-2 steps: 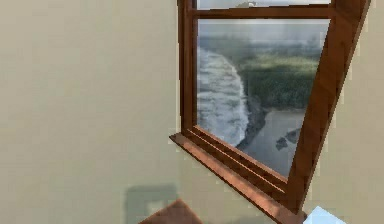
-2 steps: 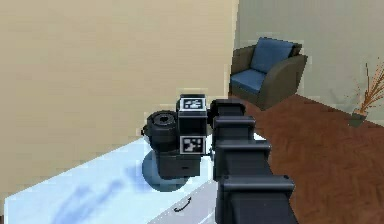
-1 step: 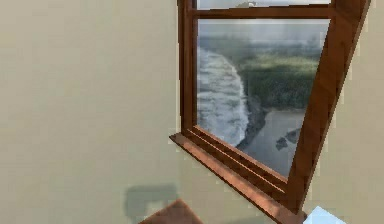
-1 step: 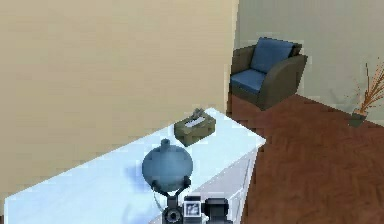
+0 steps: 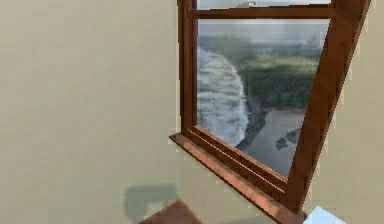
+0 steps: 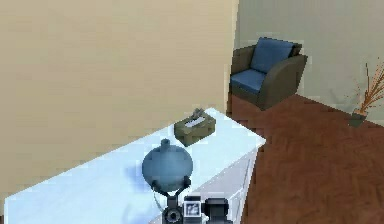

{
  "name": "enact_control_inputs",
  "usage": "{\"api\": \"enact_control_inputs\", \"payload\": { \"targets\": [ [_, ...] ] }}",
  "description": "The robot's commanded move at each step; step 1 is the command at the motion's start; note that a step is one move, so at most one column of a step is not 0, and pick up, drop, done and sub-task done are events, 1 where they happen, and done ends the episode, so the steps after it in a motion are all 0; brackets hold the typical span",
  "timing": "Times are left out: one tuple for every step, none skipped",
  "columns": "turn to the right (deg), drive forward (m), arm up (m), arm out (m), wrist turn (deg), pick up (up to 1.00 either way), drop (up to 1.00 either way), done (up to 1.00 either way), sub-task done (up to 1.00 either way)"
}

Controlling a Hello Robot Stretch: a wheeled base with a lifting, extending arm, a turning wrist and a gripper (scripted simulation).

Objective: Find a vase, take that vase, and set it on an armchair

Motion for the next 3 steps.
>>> {"api": "enact_control_inputs", "payload": {
  "targets": [
    [0.0, 0.0, 0.1, 0.0, 0.0, 0.0, 0.0, 0.0, 0.0],
    [0.0, 0.0, 0.12, 0.0, 0.0, 0.0, 0.0, 0.0, 0.0],
    [0.0, 0.0, 0.0, 0.0, -45.0, 0.0, 0.0, 0.0, 0.0]
  ]
}}
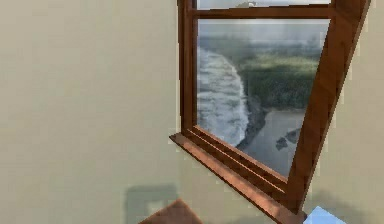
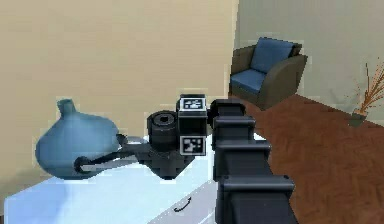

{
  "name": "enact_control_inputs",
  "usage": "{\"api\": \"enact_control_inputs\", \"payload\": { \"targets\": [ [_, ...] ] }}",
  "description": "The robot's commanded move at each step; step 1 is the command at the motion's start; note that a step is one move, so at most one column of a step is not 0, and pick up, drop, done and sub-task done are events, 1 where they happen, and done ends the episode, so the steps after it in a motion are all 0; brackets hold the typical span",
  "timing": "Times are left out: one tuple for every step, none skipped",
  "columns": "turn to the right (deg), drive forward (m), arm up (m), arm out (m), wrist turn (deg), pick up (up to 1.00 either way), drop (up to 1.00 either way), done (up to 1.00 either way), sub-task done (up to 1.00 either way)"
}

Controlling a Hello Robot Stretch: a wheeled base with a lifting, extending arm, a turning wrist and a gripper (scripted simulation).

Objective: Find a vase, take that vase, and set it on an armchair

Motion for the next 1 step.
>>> {"api": "enact_control_inputs", "payload": {
  "targets": [
    [0.0, 0.0, 0.0, 0.0, -45.0, 0.0, 0.0, 0.0, 0.0]
  ]
}}
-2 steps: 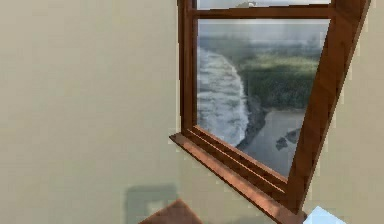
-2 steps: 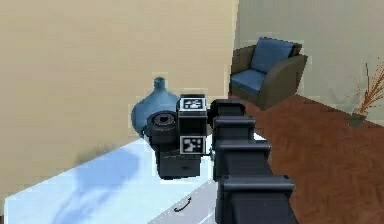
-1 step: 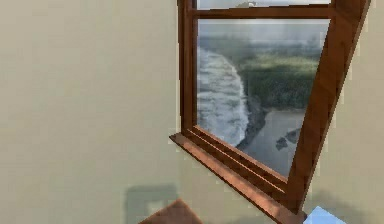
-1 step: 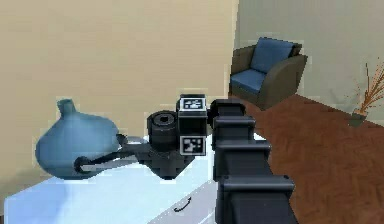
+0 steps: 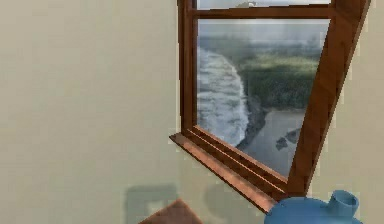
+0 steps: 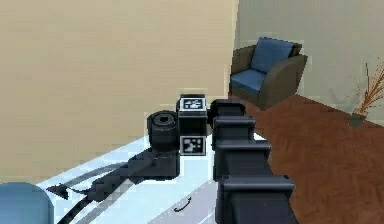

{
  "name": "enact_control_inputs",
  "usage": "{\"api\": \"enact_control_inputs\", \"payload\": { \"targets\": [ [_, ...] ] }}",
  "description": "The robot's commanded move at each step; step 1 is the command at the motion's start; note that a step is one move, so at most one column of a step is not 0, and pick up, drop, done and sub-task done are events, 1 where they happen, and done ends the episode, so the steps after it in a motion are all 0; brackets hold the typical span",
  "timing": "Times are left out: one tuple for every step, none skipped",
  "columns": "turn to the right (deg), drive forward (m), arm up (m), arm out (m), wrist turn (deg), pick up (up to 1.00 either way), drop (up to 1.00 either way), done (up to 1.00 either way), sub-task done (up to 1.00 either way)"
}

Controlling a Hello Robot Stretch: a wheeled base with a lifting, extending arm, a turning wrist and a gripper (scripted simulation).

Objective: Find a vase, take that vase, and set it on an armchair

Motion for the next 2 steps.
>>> {"api": "enact_control_inputs", "payload": {
  "targets": [
    [0.0, 0.0, 0.0, 0.0, -30.0, 0.0, 0.0, 0.0, 0.0],
    [0.0, 0.0, 0.0, -0.1, 0.0, 0.0, 0.0, 0.0, 0.0]
  ]
}}
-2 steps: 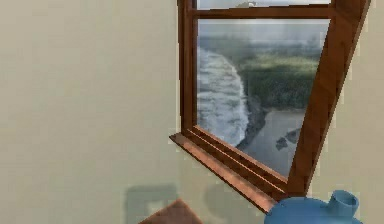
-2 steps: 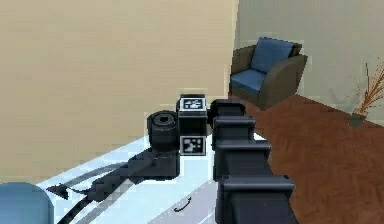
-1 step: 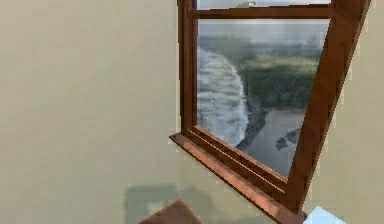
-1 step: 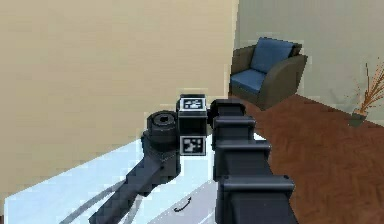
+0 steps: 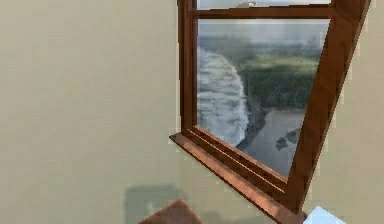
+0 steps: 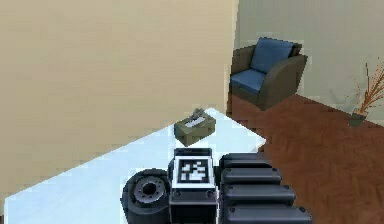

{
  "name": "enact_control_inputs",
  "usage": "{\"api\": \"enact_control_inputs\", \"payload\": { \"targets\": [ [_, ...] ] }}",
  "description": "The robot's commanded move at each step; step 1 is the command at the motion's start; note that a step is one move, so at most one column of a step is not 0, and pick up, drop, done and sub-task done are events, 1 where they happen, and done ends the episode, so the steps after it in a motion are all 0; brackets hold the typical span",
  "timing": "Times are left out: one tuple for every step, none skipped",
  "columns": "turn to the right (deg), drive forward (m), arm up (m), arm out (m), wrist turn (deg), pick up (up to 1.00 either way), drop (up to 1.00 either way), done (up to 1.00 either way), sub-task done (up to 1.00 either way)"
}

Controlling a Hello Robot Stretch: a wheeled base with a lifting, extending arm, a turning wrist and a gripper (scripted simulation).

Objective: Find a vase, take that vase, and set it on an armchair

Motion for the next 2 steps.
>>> {"api": "enact_control_inputs", "payload": {
  "targets": [
    [45.0, 0.0, 0.0, 0.0, 0.0, 0.0, 0.0, 0.0, 0.0],
    [45.0, 0.0, 0.0, 0.0, 0.0, 0.0, 0.0, 0.0, 0.0]
  ]
}}
